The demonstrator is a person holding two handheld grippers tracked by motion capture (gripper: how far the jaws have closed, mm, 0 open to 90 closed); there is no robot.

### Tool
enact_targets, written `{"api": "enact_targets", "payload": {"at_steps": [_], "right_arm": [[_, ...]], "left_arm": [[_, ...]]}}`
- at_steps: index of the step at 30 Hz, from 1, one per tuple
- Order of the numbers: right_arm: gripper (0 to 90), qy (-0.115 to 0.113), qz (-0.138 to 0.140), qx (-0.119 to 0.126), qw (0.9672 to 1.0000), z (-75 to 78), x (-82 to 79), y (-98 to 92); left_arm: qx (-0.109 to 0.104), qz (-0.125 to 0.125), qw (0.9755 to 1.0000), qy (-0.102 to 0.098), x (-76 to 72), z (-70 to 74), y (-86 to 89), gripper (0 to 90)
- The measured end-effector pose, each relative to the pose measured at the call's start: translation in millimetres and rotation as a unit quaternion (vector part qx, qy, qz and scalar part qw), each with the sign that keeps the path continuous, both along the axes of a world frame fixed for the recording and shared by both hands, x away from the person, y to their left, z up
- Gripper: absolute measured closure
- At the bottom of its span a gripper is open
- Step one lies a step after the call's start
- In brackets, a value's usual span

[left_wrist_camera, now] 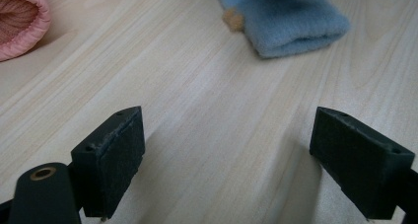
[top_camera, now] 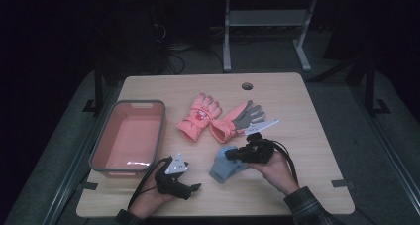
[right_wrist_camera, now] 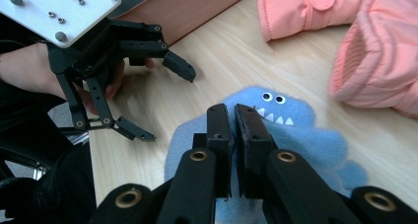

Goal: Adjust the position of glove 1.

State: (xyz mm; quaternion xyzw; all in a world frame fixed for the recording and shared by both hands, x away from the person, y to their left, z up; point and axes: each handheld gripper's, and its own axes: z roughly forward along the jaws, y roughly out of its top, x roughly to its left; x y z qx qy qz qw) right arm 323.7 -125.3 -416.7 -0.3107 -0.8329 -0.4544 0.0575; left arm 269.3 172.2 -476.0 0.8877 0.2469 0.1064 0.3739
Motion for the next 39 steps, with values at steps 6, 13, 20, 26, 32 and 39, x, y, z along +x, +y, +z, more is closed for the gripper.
{"api": "enact_targets", "payload": {"at_steps": [6, 13, 20, 26, 32, 39], "right_arm": [[85.7, -0.001, -0.01, -0.011, 0.9999, -4.7, -2.0, 5.4], [85.5, -0.002, -0.016, -0.032, 0.9993, -11.1, -3.7, 10.8], [85.2, -0.016, -0.023, -0.066, 0.9974, -18.9, -5.3, 15.5], [83.5, -0.027, -0.023, -0.096, 0.9947, -26.2, -5.9, 18.5], [66.6, -0.024, -0.024, -0.104, 0.994, -34.3, -3.6, 18.9], [38.9, -0.036, -0.068, -0.079, 0.9939, -23.7, -2.9, 2.0]], "left_arm": [[0.001, -0.001, 1.0, 0.0, 0.1, 0.1, 0.2, 12.7], [-0.001, 0.001, 1.0, 0.001, -0.2, -0.1, -0.1, 12.7], [0.0, 0.0, 1.0, 0.0, 0.0, 0.0, 0.0, 12.7], [0.0, 0.0, 1.0, 0.0, -0.1, 0.1, -0.1, 12.7], [-0.001, 0.002, 1.0, 0.002, -0.4, 0.0, -0.3, 12.7], [-0.001, 0.002, 1.0, 0.002, -0.4, 0.0, -0.3, 12.7]]}}
